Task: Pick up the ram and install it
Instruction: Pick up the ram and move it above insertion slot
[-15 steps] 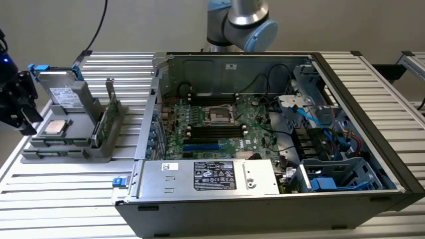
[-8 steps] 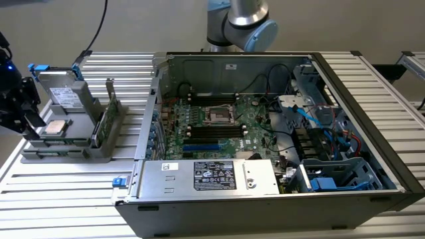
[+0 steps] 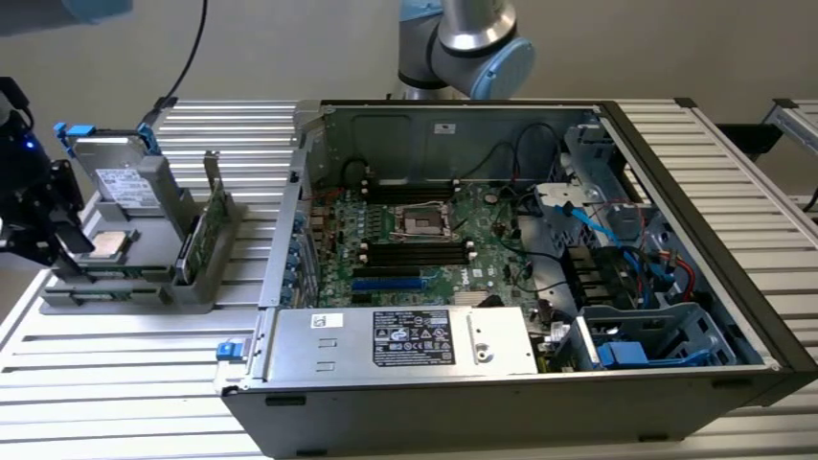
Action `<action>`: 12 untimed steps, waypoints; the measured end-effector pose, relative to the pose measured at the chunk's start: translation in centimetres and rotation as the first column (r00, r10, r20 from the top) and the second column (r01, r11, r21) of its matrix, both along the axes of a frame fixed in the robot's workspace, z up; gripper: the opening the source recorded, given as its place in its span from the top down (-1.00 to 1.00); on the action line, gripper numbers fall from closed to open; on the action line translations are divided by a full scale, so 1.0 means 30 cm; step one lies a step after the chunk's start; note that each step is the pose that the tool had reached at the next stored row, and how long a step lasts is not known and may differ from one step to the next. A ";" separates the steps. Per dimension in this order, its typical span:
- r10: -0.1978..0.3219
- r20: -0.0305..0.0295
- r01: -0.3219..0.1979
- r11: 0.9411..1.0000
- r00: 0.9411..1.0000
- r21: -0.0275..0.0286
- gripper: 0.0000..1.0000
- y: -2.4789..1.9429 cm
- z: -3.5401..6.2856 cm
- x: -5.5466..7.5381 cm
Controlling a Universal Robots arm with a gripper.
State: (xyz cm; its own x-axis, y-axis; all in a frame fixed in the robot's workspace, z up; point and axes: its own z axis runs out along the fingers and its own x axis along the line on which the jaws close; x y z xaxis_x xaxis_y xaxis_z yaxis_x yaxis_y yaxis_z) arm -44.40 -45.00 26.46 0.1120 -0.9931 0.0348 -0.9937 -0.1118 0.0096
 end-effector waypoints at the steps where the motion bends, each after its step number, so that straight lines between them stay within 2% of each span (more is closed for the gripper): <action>1: 0.001 0.000 -0.001 1.000 1.000 0.000 0.15 0.000 -0.006 0.000; 12: 0.014 0.000 -0.014 1.000 1.000 0.000 0.15 -0.001 -0.073 0.007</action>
